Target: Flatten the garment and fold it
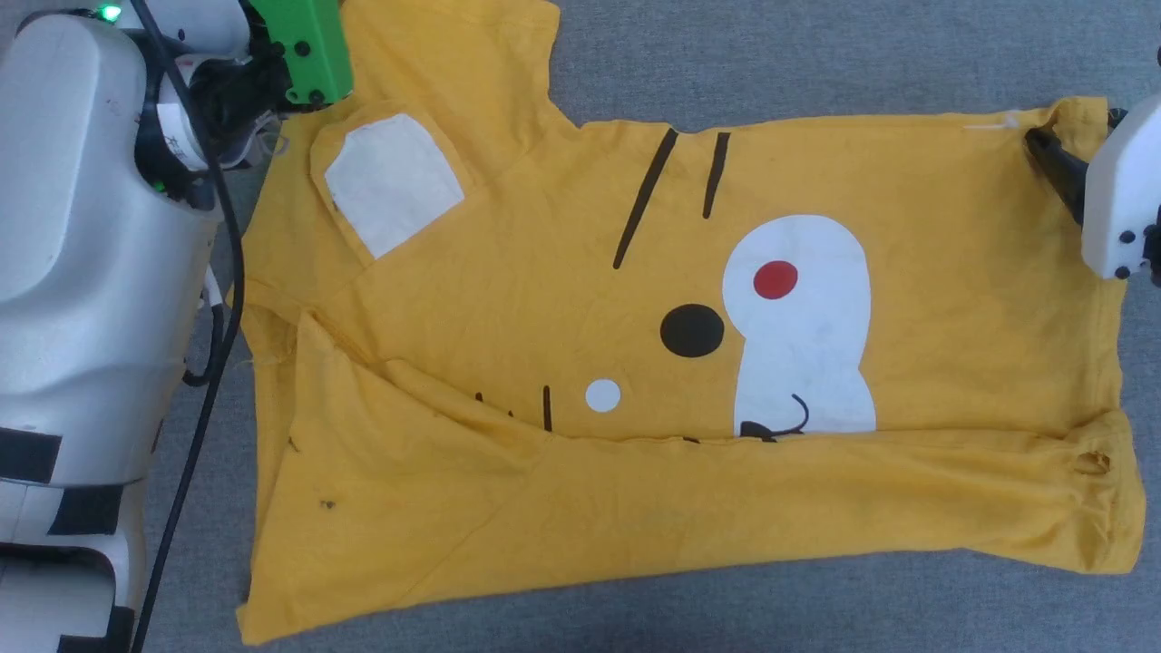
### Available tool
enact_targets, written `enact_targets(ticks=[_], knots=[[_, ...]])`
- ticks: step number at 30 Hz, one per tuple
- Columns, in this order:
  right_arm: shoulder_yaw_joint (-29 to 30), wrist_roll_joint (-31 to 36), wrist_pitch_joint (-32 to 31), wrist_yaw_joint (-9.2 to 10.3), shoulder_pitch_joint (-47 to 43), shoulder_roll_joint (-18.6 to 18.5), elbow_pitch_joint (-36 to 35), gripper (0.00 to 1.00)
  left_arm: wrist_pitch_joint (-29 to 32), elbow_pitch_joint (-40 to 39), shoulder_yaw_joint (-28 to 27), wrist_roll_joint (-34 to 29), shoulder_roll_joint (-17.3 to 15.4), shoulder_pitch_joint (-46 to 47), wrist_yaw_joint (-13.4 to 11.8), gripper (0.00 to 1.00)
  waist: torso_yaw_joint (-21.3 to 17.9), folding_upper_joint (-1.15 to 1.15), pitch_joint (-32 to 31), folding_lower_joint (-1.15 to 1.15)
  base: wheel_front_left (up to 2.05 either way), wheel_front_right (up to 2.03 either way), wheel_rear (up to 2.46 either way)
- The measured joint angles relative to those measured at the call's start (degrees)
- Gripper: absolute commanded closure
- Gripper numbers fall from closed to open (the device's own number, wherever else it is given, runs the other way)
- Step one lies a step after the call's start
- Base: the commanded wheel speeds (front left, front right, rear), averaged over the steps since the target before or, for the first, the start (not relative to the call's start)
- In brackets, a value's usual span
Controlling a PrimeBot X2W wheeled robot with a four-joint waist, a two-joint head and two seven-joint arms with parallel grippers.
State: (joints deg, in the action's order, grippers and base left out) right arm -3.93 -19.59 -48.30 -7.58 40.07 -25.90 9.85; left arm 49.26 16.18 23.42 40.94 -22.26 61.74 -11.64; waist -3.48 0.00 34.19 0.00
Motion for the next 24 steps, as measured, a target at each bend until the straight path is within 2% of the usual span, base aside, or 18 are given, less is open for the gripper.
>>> enact_targets(ticks=[1, 2, 3, 9, 16, 21, 24], knots=[[-0.05, -0.01, -1.03, 0.0, 0.56, -0.1, 0.44, 0.2, -0.01, -0.02, 0.08, 0.0, 0.07, -0.01, 0.0, 1.0, 0.11, 0.0, 0.03, 0.0, 0.0, 0.0, 0.0], [-0.12, -0.02, -1.99, 0.0, 1.2, -0.13, 0.71, 0.7, -0.02, -0.02, 0.12, 0.0, 0.1, -0.03, 0.0, 1.0, 0.23, 0.0, 0.04, 0.0, 0.0, 0.0, 0.0], [-0.09, -0.04, -2.45, 0.0, 1.64, -0.1, 0.88, 1.0, -0.12, 0.01, 0.15, 0.01, 0.12, -0.09, 0.07, 1.0, 0.31, 0.0, -0.01, 0.0, 0.0, 0.0, 0.0], [0.68, -0.67, -1.07, -0.01, 2.1, 0.58, 1.12, 1.0, -3.69, -0.25, -1.45, 2.05, 1.16, -2.26, 1.33, 1.0, 0.51, 0.0, -1.79, 0.0, 0.0, 0.0, 0.0], [1.81, -2.24, 2.5, -0.01, -3.31, 0.02, 0.05, 1.0, -6.78, -5.06, -2.56, 4.85, -0.2, -9.99, 5.02, 1.0, 0.71, 0.0, -7.02, 0.0, 0.0, 0.0, 0.0], [5.1, -2.88, 4.09, -0.01, -9.15, 0.45, -0.44, 1.0, -8.13, -9.93, -3.66, 6.8, -1.85, -17.89, 5.34, 1.0, 1.24, 0.0, -11.39, 0.0, 0.0, 0.0, 0.0], [6.76, -3.19, 4.52, -0.01, -13.23, 1.41, -0.89, 1.0, -9.1, -13.36, -4.95, 7.98, -2.85, -23.26, 4.69, 1.0, 1.77, 0.0, -14.23, 0.0, 0.0, 0.0, 0.0]])
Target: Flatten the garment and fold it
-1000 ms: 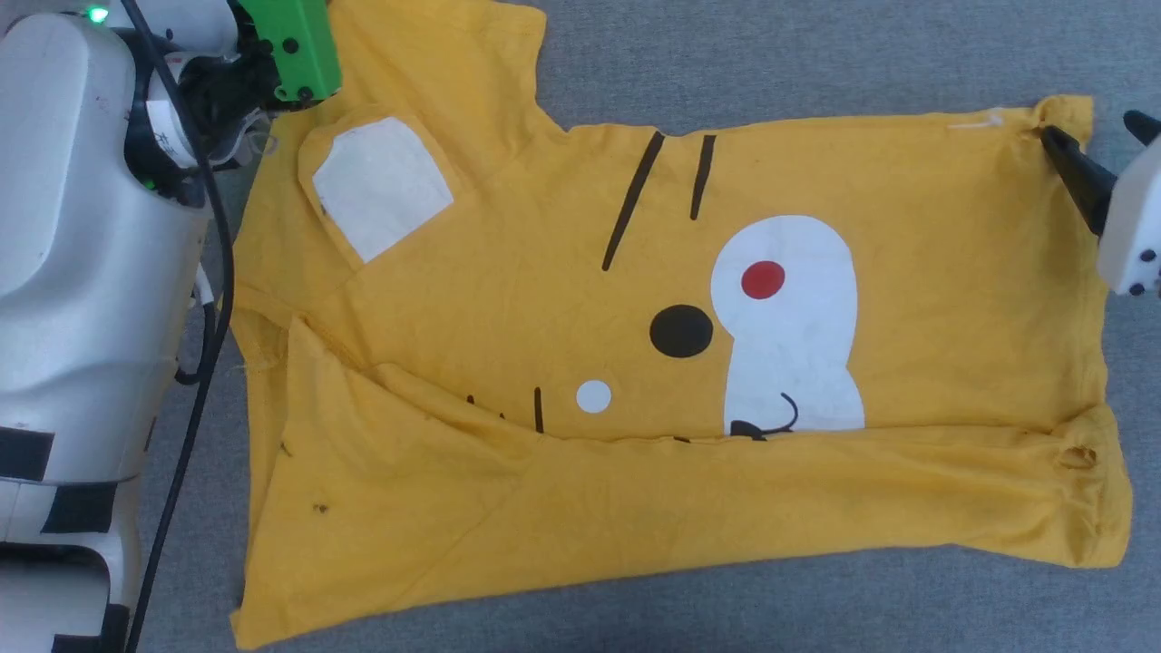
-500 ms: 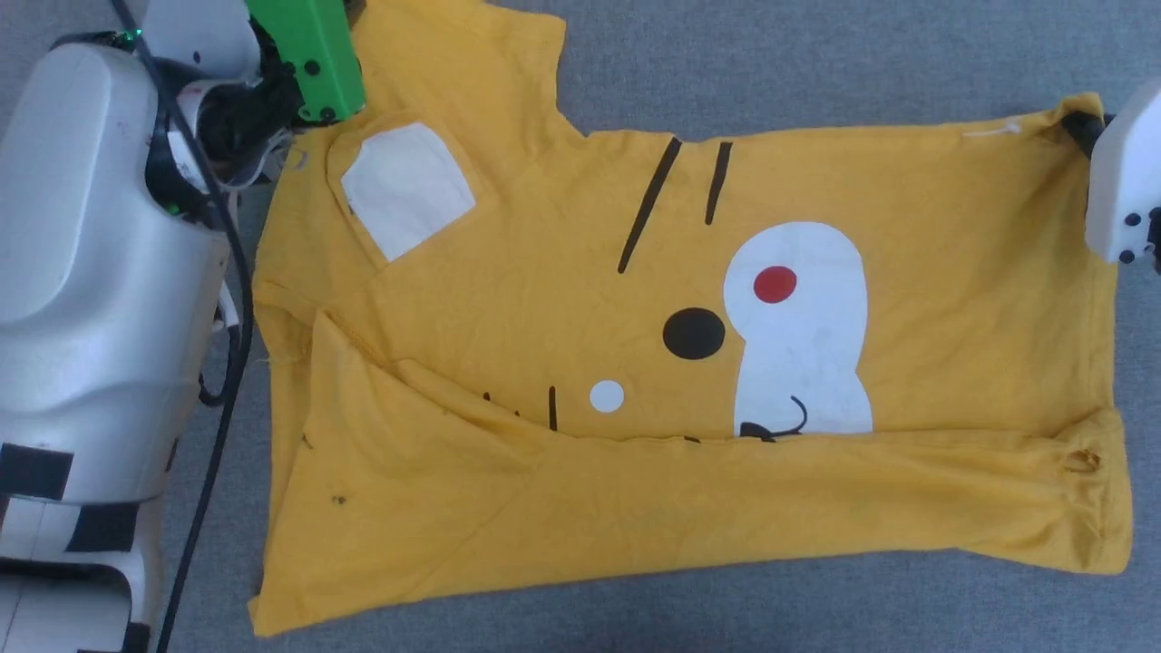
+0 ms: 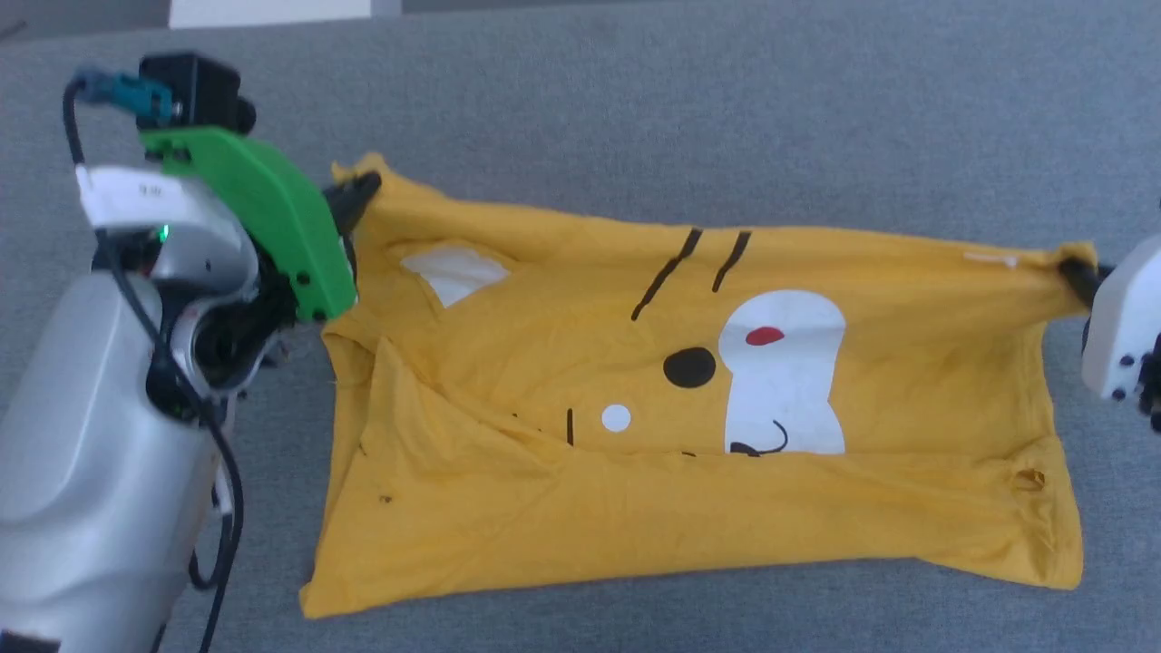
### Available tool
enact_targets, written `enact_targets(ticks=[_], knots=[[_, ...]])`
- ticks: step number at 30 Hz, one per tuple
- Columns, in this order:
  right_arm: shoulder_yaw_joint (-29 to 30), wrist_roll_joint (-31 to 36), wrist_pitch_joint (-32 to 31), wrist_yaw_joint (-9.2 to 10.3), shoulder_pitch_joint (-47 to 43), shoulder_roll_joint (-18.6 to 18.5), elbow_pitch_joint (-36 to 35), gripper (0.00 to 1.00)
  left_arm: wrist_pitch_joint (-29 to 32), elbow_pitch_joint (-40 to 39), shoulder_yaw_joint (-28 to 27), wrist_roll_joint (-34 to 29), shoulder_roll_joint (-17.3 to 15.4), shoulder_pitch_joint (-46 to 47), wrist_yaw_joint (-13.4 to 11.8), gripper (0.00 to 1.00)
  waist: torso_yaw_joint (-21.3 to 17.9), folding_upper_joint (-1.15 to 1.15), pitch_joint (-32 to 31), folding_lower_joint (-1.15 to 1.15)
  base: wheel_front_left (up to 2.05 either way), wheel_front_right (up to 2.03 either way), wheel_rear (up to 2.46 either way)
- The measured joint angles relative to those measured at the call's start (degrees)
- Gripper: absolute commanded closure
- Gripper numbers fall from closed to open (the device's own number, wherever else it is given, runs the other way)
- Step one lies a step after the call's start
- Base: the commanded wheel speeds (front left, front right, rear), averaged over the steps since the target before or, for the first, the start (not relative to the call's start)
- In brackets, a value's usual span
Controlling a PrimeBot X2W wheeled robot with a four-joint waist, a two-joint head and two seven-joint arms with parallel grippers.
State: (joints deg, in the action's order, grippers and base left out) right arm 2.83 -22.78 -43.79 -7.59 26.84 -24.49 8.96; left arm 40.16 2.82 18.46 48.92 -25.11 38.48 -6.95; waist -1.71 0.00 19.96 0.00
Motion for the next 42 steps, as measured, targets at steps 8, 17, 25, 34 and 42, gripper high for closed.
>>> enact_targets(ticks=[8, 17, 25, 34, 42], knots=[[1.24, 0.1, 1.98, 0.0, -6.63, 2.92, -0.04, 1.0, -4.71, -7.46, -4.83, 3.15, -0.46, -13.8, -3.28, 1.0, 1.08, 0.0, -5.65, 0.0, 0.0, 0.0, 0.0], [1.96, 0.86, 2.46, 0.0, -10.54, 4.02, 2.76, 1.0, -8.08, -10.77, -7.3, 5.35, 0.44, -27.63, -5.91, 1.0, 1.74, 0.0, -7.8, 0.0, 0.0, 0.0, 0.0], [1.33, 2.82, 2.77, 0.0, -13.16, 4.02, 6.43, 1.0, -10.06, -9.65, -8.22, 6.57, 1.87, -33.89, -7.59, 1.0, 1.65, 0.0, -8.25, 0.0, 0.0, 0.0, 0.0], [0.93, 2.92, 3.21, 0.0, -14.16, 5.72, 9.32, 0.0, -9.05, -3.49, -7.84, 7.76, 3.34, -36.4, -8.78, 0.0, 1.61, 0.0, -10.23, 0.0, 0.0, 0.0, 0.0], [0.81, -2.59, 1.51, 0.01, -19.09, 3.75, 2.59, 0.0, -7.94, -3.61, -8.7, 8.16, 1.64, -37.9, -10.22, 0.0, 0.84, 0.0, -14.14, 0.0, 0.0, 0.0, 0.0]])
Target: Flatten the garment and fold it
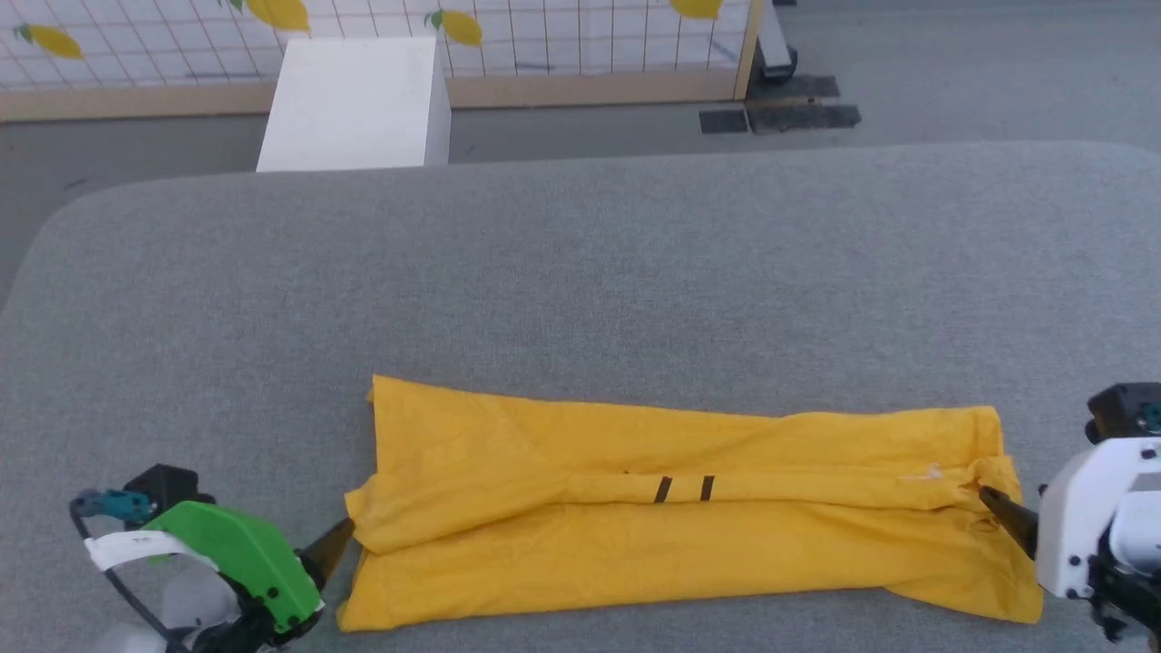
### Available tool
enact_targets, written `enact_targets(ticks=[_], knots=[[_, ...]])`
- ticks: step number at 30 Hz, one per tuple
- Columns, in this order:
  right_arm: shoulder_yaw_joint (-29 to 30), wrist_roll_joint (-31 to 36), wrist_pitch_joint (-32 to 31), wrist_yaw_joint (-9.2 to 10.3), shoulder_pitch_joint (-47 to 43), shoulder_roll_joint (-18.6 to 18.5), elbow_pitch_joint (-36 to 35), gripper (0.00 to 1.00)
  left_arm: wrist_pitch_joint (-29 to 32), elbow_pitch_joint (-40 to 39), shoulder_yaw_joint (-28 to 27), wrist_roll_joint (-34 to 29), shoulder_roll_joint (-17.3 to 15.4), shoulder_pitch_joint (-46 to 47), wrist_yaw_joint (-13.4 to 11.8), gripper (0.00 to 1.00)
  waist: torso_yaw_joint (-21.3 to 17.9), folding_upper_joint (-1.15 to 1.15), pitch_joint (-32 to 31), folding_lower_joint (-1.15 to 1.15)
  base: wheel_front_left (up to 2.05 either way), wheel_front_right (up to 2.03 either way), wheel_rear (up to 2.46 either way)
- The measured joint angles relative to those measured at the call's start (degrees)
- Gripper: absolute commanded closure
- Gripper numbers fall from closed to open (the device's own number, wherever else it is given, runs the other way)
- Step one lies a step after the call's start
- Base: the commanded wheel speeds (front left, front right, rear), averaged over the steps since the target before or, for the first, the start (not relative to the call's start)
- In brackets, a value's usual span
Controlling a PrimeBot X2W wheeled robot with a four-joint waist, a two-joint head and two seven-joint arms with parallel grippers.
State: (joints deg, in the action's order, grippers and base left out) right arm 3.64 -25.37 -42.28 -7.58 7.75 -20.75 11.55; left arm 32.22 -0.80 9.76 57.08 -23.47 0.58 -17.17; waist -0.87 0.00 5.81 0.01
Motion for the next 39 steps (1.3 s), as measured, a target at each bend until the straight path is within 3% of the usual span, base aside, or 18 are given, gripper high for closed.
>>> enact_targets(ticks=[4, 6, 11, 15, 17, 26, 36, 37, 38, 39], knots=[[2.58, -3.09, -4.25, 0.0, -3.45, -2.18, -6.08, 0.0, -1.1, -3.04, -1.3, -1.26, -1.77, -0.56, -0.76, 0.0, -0.51, 0.0, -1.72, 0.0, 0.0, 0.0, 0.0], [4.59, -3.9, -5.02, 0.0, -3.63, -2.88, -8.38, 0.0, -4.93, -5.71, -1.81, -3.39, -2.71, -0.38, 0.86, 0.0, -0.88, 0.0, -2.09, 0.0, 0.0, 0.0, 0.0], [6.04, -4.12, -5.71, 0.0, -2.02, -4.37, -8.92, 0.0, -24.97, -8.49, -3.04, -14.47, -3.6, 3.52, 7.26, 0.0, -1.28, 0.0, -1.33, 0.0, 0.0, 0.0, 0.0], [3.07, -3.7, -5.52, 0.0, -0.31, -5.66, -5.9, 0.0, -39.9, -7.06, -1.89, -22.86, -2.4, 5.45, 9.25, 0.0, -0.66, 0.0, -0.24, 0.0, 0.0, 0.0, 0.0], [1.97, -4.21, -4.97, 0.01, 0.1, -5.28, -3.91, 0.0, -44.24, -5.7, -0.91, -25.42, -1.23, 6.29, 9.73, 0.0, -0.15, 0.0, 0.32, 0.0, 0.0, 0.0, 0.0], [-5.75, -6.58, -1.26, 0.0, 3.03, -5.09, 5.31, 0.0, -46.78, -3.27, -0.96, -33.48, 5.79, 8.51, 10.1, 0.0, 1.82, 0.0, 3.69, 0.0, 0.0, 0.0, 0.0], [-9.57, -9.9, -1.3, 0.05, 7.09, -5.32, 9.39, 0.0, -46.95, -2.96, -4.89, -37.15, 10.98, 8.17, 13.27, 0.0, 2.68, 0.0, 5.01, 0.0, 0.0, 0.0, 0.0], [-10.03, -10.82, -1.71, 0.05, 7.39, -5.05, 9.4, 0.26, -46.95, -2.91, -5.31, -37.32, 11.25, 8.12, 13.68, 0.0, 2.63, 0.0, 4.98, 0.0, 0.0, 0.0, 0.0], [-10.8, -11.07, -2.1, 0.05, 7.63, -5.14, 9.33, 0.83, -46.95, -2.82, -5.63, -37.51, 11.49, 8.07, 14.08, 0.0, 2.61, 0.0, 4.99, 0.0, 0.0, 0.0, 0.0], [-11.51, -11.16, -2.33, 0.05, 7.84, -5.31, 9.26, 1.0, -46.95, -2.75, -5.94, -37.71, 11.74, 7.94, 14.37, 0.0, 2.59, 0.0, 4.97, 0.0, 0.0, 0.0, 0.0]])
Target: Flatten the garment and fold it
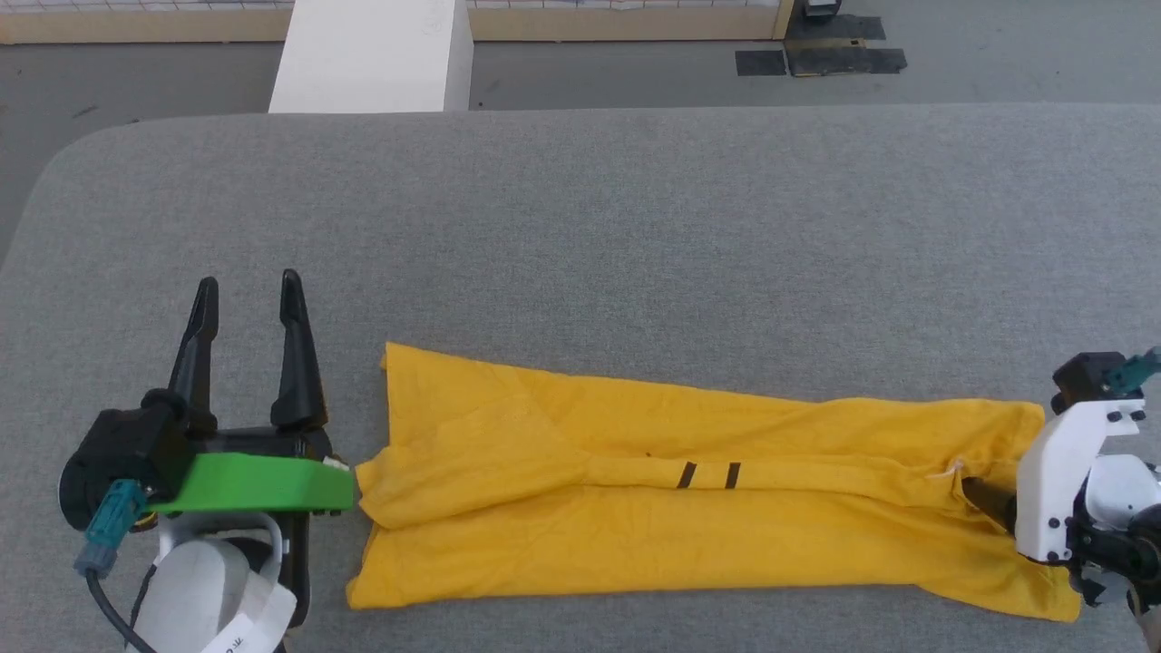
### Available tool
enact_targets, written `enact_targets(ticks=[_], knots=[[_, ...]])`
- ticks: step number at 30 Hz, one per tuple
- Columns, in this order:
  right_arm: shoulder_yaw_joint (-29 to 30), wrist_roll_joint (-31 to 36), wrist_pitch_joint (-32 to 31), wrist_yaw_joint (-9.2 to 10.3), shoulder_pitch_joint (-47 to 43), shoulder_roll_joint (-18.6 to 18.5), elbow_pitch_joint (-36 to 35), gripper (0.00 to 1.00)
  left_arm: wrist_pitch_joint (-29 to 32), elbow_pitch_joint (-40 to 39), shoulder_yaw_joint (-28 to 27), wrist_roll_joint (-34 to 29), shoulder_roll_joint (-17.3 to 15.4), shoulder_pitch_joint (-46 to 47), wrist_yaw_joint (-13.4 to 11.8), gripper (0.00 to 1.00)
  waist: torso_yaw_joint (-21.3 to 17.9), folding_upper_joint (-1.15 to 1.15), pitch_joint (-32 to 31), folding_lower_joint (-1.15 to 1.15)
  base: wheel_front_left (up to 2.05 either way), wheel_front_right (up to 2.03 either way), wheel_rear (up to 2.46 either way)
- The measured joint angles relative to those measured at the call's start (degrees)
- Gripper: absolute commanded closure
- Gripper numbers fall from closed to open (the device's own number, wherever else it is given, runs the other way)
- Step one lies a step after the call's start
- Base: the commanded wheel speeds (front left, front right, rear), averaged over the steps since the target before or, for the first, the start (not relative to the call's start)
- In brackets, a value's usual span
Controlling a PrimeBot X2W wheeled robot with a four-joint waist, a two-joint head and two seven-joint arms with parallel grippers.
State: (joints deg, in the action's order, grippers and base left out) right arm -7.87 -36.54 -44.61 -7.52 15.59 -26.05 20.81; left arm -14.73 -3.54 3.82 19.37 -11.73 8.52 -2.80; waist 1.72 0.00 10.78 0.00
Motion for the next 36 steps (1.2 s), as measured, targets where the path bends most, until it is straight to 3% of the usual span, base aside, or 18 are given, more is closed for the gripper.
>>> enact_targets(ticks=[12, 20, 26, 31, 36], knots=[[-0.55, 0.05, 2.08, -0.1, 0.94, -0.9, 1.34, 1.0, 0.0, 0.64, -2.69, -2.31, 2.81, -0.29, 2.52, 0.0, -0.22, 0.0, -0.12, 0.0, 0.0, 0.0, 0.0], [6.87, 5.33, 1.8, -0.09, 2.23, -6.05, 6.83, 1.0, 0.0, 1.03, -3.34, -3.46, 3.92, -0.35, 3.88, 0.0, -0.12, -0.01, -0.07, 0.0, 0.0, 0.0, 0.0], [11.45, 11.81, -0.15, -0.09, 3.75, -6.76, 9.65, 1.0, 0.0, 1.83, -3.75, -3.77, 4.52, -1.03, 4.6, 0.0, -0.31, 0.0, -0.13, 0.0, 0.0, 0.0, 0.0], [6.93, 14.08, -4.91, -0.08, 4.09, -7.6, 5.35, 1.0, -0.01, 3.49, -4.46, -3.47, 4.99, -1.88, 4.88, 0.0, -0.62, 0.0, -0.85, -0.01, 0.0, 0.0, 0.0], [2.02, 12.09, -12.77, -0.07, 3.62, -9.67, -4.94, 1.0, -0.01, 3.72, -5.21, -3.26, 5.06, -3.48, 5.36, 0.0, -0.78, 0.0, -2.24, -0.01, 0.0, 0.0, 0.0]])
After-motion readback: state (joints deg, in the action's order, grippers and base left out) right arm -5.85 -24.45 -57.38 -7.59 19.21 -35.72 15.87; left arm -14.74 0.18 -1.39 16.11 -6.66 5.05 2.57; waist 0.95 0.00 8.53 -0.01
